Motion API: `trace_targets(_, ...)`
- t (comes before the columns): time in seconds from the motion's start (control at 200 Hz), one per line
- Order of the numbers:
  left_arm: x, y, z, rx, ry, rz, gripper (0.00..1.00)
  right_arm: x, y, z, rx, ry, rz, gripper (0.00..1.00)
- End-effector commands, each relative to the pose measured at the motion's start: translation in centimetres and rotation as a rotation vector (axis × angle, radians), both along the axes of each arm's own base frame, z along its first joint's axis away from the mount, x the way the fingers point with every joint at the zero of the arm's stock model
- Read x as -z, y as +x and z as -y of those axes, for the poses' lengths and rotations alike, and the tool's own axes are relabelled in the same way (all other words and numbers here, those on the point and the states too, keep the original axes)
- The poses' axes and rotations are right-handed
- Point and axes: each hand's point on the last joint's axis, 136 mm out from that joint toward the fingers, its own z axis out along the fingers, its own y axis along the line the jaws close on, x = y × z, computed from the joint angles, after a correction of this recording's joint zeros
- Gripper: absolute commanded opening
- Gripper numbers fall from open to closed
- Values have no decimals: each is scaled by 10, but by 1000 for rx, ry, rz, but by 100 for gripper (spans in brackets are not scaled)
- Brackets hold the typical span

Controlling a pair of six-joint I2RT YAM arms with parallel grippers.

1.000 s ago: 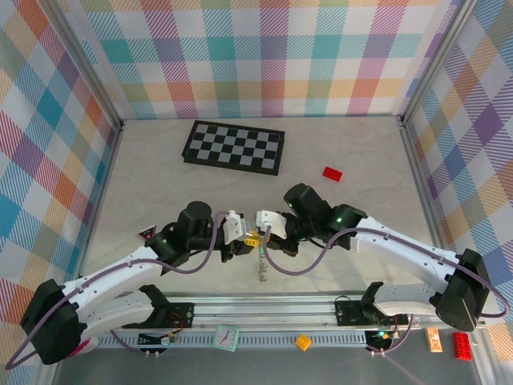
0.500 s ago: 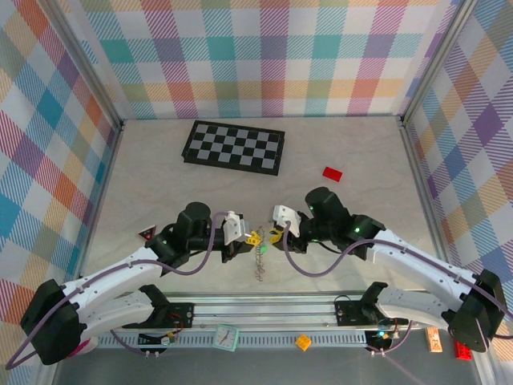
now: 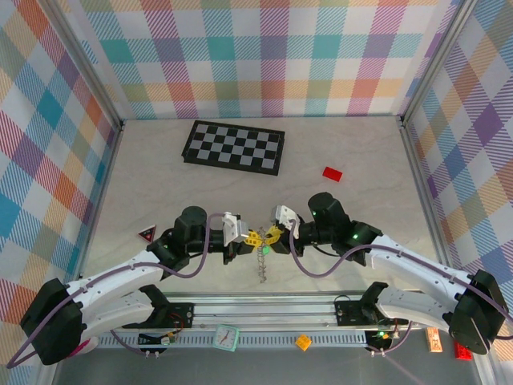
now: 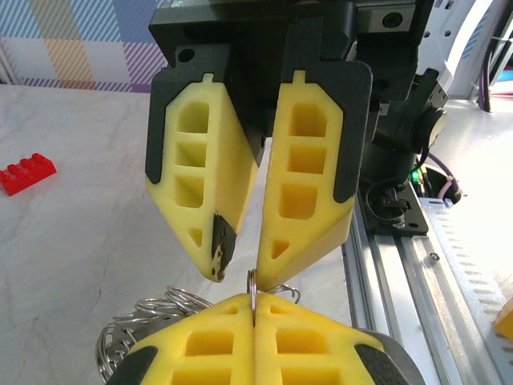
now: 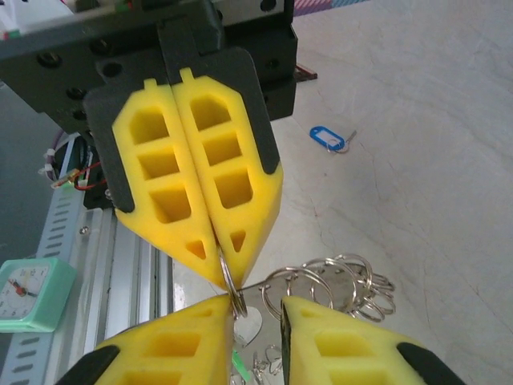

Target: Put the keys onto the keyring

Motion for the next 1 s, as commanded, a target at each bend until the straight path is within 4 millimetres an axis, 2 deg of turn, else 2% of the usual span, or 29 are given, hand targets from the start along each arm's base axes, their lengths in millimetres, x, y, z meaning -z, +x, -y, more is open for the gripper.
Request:
trace_targets(0.0, -18, -7, 4, 41, -75, 38, 0, -7, -6, -5, -39, 47, -8, 20)
trace_targets(0.12, -21, -7, 5, 46, -97, 36, 0, -5, -6, -6, -44, 45, -16, 17)
trace_targets(0.225, -27, -7, 5, 40, -133, 43, 0, -5, -5, -8, -48, 51, -21, 11)
trace_targets(0.38, -26, -6, 4, 35, -134, 37, 0, -12, -5, -10, -51, 81, 1, 0)
trace_targets(0.42, -26, -5, 4, 26, -131, 36, 0, -13, -5, -9, -53, 78, 6, 0)
trace_targets(0.5, -22, -1, 1, -11, -103, 34, 23, -13, -5, -7, -54, 63, 26, 0)
trace_targets(0.57, -16, 3, -2, -35, -48, 34, 28, -12, -5, -4, -54, 28, 45, 0)
trace_targets(0.75, 3, 7, -11, -62, 147, 15, 26, -6, -5, 1, -89, -93, 53, 0)
trace_targets(0.995, 0, 5, -10, -26, 193, 23, 25, -11, -7, -2, -141, -162, 89, 0)
